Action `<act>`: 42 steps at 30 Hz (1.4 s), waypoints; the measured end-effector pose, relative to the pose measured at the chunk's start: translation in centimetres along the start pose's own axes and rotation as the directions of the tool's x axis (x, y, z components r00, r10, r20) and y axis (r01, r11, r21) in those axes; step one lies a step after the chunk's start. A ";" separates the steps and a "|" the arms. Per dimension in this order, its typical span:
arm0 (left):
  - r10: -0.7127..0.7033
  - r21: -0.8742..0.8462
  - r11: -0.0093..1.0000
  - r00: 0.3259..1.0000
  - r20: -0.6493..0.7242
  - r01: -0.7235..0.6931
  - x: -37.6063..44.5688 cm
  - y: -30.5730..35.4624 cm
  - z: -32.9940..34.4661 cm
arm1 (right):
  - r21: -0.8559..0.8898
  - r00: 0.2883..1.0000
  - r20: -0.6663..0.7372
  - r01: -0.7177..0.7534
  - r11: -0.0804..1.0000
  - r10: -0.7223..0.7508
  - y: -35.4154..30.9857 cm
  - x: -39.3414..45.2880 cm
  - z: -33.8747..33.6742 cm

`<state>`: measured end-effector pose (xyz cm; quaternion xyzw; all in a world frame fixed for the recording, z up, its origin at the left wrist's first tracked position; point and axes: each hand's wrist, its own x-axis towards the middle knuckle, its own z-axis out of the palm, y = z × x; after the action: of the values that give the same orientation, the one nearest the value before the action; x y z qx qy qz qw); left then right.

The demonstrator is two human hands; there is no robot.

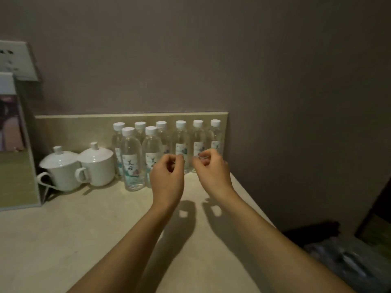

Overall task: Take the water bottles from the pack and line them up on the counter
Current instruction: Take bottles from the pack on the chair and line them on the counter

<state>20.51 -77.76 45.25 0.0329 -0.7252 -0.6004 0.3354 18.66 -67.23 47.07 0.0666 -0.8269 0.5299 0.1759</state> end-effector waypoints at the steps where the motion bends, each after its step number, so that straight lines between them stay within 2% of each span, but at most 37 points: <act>1: 0.000 -0.007 1.000 1.000 0.009 0.000 -0.7 0.5 1.2 | 0.009 1.000 -0.024 0.013 1.000 -0.012 0.4 -0.2 -1.6; 12: 0.052 -0.123 0.992 0.992 0.112 -0.038 -12.6 9.2 19.6 | 0.121 0.963 -0.255 0.124 0.985 -0.089 8.0 -3.5 -23.1; 21: 0.024 -0.194 0.980 0.931 0.363 0.050 -20.9 12.9 34.4 | 0.094 0.896 -0.441 -0.008 0.996 0.049 17.3 -3.8 -36.3; 27: -0.167 -0.126 0.956 0.843 0.511 0.266 -25.0 8.7 44.5 | 0.058 0.854 -0.489 -0.171 0.984 0.177 26.8 -2.8 -41.6; 35: -0.411 0.017 0.872 0.713 0.567 0.490 -25.2 1.1 57.0 | 0.057 0.804 -0.468 -0.386 0.921 0.366 39.2 3.3 -46.6; 42: -0.523 0.152 0.831 0.657 0.543 0.535 -24.8 -6.2 63.2 | 0.093 0.765 -0.383 -0.525 0.846 0.517 46.9 7.3 -47.4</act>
<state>4.24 -14.66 25.22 0.0602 -0.7431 -0.6613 -0.0828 8.46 -3.86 27.58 -0.2751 -0.7653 0.5517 0.1850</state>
